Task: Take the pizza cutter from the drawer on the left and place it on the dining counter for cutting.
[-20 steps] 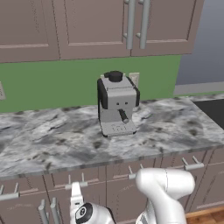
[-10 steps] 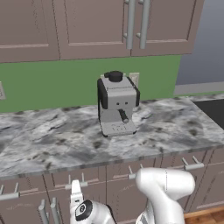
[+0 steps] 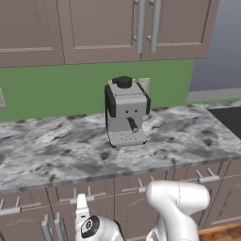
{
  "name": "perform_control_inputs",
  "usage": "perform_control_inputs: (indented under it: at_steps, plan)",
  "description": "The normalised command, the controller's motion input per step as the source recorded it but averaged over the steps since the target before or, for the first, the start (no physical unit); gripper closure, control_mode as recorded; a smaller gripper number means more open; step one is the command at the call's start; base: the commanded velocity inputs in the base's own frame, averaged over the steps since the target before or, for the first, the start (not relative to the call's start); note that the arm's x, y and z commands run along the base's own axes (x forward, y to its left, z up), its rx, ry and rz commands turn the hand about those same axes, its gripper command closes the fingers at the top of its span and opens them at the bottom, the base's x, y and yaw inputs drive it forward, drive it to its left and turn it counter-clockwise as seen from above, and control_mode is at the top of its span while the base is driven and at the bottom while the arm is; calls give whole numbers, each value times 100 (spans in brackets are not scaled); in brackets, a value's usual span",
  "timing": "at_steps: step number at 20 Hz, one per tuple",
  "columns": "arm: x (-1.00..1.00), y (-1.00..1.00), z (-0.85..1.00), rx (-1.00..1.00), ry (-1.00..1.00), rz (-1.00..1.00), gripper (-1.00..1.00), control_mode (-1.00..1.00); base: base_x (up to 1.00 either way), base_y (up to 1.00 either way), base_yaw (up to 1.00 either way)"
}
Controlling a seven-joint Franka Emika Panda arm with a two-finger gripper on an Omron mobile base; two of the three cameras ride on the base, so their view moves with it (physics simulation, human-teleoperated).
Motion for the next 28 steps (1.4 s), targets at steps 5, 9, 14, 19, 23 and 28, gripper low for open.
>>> perform_control_inputs:
  at_steps: [5, 9, 14, 19, 23, 28]
  plan:
    - [-76, 0, 0, 0, 0, 0, 100, -100, 0, 0, 0]
    - [-100, 0, 0, 0, 0, 0, 100, -100, 0, 0, 0]
    - [-100, 0, 0, 0, 0, 0, 100, -100, 0, 0, 0]
    - [-98, 0, 0, 0, 0, 0, 100, -100, 0, 0, 0]
    - [-89, 0, 0, 0, 0, 0, 100, -100, 0, 0, 0]
    - [-81, 0, 0, 0, 0, 0, 100, -100, 0, 0, 0]
